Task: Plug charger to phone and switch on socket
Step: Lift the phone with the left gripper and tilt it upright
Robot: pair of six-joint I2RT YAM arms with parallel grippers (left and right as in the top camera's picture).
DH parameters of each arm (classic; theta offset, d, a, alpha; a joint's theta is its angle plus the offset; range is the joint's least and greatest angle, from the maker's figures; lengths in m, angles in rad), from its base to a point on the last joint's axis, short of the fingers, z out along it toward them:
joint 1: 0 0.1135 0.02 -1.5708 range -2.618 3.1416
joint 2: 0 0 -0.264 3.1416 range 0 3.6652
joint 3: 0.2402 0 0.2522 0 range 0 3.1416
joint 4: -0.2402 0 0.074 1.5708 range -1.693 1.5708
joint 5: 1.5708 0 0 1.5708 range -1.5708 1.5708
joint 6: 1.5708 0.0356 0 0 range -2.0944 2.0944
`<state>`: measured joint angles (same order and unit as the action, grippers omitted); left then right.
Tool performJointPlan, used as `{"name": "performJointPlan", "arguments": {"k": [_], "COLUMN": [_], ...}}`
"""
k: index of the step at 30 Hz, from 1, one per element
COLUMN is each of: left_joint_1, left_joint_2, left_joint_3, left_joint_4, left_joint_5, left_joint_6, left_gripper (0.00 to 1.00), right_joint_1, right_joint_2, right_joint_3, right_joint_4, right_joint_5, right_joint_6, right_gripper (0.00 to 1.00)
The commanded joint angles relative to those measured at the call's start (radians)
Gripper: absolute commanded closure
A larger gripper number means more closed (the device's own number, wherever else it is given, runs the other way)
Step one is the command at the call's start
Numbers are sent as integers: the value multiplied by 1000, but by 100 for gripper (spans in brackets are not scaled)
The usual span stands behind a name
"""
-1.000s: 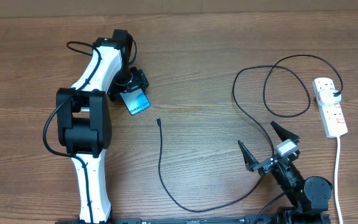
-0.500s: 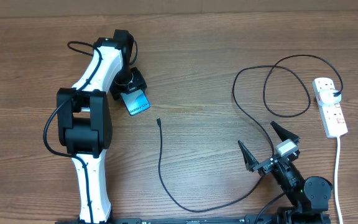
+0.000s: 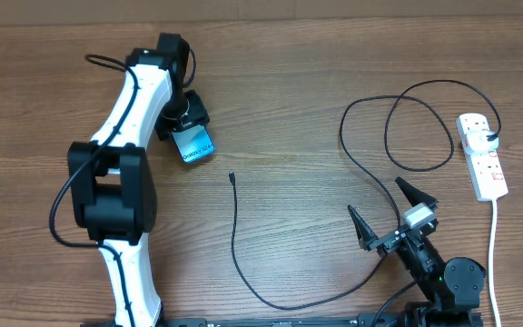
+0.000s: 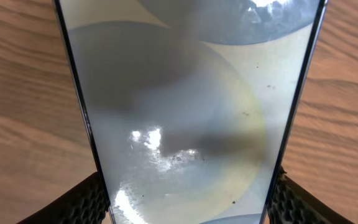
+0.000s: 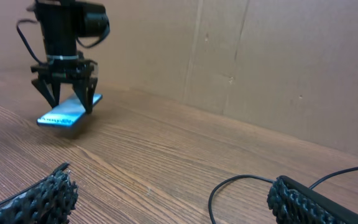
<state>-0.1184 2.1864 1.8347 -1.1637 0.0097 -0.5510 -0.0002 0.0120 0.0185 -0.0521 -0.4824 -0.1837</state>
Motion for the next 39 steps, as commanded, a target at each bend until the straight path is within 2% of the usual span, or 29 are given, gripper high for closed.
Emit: {"name": "performJointPlan", "arguments": {"k": [1,6,21,31,35,39], "left_joint_1": [-6,-6,-7,-6,-6,-7], "left_joint_2": [-62,-62,-62,-62,-62,-62], "left_joint_3": [1,1,1,1,1,1], "left_joint_4": [-15,-23,-71,-81,-82,-80], "left_joint_5": [-5,66,75,201,204,232], "left_joint_6": [14,35,56,103,111,137], "left_gripper": [34,35,34,34,34,34], "right_joint_1": [-5,-5,-5,-5,-5,-5], "right_joint_2": [-8,-8,-8,-8,-8,-8], "right_joint_3": [-12,-11,-11,-11,-11,-11], "right_joint_4": [5,2,2,2,2,62], "right_joint_5": [10,10,10,10,12,14], "right_joint_6": [4,4,4,4,-9,8], "right_gripper": [0,0,0,0,0,0]}}
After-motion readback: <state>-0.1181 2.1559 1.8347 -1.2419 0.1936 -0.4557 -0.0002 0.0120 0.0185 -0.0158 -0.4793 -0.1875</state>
